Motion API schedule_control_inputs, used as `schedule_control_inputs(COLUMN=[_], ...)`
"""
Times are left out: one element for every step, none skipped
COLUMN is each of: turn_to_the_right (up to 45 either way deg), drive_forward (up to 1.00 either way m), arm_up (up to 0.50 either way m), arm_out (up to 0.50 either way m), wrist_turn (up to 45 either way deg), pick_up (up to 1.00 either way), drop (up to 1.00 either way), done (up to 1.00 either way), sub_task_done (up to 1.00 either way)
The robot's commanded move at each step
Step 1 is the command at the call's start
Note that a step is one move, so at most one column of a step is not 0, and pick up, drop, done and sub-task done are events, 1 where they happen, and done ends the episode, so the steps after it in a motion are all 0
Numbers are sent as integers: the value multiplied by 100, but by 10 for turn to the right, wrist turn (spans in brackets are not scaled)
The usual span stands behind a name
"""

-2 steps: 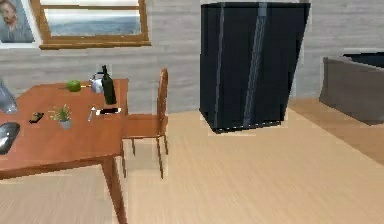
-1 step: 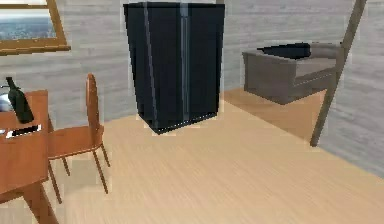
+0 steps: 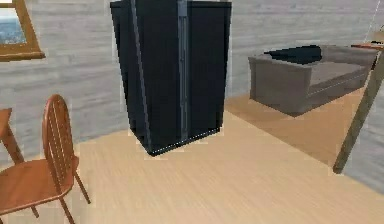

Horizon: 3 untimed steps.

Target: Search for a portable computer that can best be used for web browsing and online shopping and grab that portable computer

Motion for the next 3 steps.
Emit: schedule_control_inputs(turn_to_the_right=[240, 0, 30], drive_forward=[0, 100, 0], arm_up=[0, 0, 0], arm_out=[0, 0, 0], wrist_turn=[0, 0, 0], pick_up=[0, 0, 0], drop=[0, 0, 0], done=[0, 0, 0], sub_task_done=[0, 0, 0])
